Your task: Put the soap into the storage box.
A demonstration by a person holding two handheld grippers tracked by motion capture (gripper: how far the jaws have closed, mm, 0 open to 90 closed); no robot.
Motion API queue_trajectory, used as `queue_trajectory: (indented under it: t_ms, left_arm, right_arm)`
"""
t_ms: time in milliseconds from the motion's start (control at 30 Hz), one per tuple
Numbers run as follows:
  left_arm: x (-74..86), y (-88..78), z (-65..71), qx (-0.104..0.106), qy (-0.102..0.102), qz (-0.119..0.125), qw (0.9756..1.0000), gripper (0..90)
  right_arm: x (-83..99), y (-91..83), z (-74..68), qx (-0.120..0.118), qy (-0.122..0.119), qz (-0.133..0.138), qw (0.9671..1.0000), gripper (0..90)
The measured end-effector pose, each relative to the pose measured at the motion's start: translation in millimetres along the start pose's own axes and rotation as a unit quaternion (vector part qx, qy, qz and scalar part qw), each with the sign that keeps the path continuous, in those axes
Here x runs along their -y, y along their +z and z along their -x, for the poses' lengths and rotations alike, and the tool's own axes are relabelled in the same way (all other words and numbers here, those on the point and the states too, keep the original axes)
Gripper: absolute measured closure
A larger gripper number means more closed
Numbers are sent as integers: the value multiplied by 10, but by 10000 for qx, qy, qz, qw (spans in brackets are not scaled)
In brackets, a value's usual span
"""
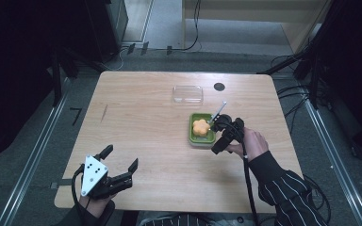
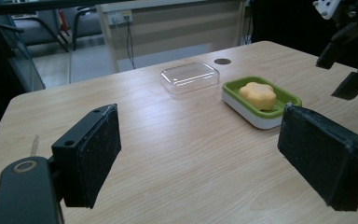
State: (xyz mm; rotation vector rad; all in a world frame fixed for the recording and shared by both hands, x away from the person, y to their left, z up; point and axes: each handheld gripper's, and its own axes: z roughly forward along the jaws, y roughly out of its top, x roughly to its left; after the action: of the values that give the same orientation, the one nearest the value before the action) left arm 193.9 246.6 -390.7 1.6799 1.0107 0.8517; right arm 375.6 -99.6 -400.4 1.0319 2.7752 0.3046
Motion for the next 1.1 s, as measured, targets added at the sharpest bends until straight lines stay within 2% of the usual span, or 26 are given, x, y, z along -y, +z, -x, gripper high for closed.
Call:
queue_trajectory:
  t_ms: [500,667,700,1100]
  left_arm:
    - [0,4,5,2,-4,5,10000,137]
    - [0,3,5,0,-7,8,10000,137]
    - [0,3,5,1,-6,7,10000,137]
    - [0,2,7,6,5,3,10000,137]
  right_arm:
    - [392,-27,-72,34,76,-98,9999,64]
    - [512,11,-91,40,65,-160,9998,64]
    - [561,32,-105,23,106,-265,9996,64]
    - [877,139,-143,20,237,-454,9987,64]
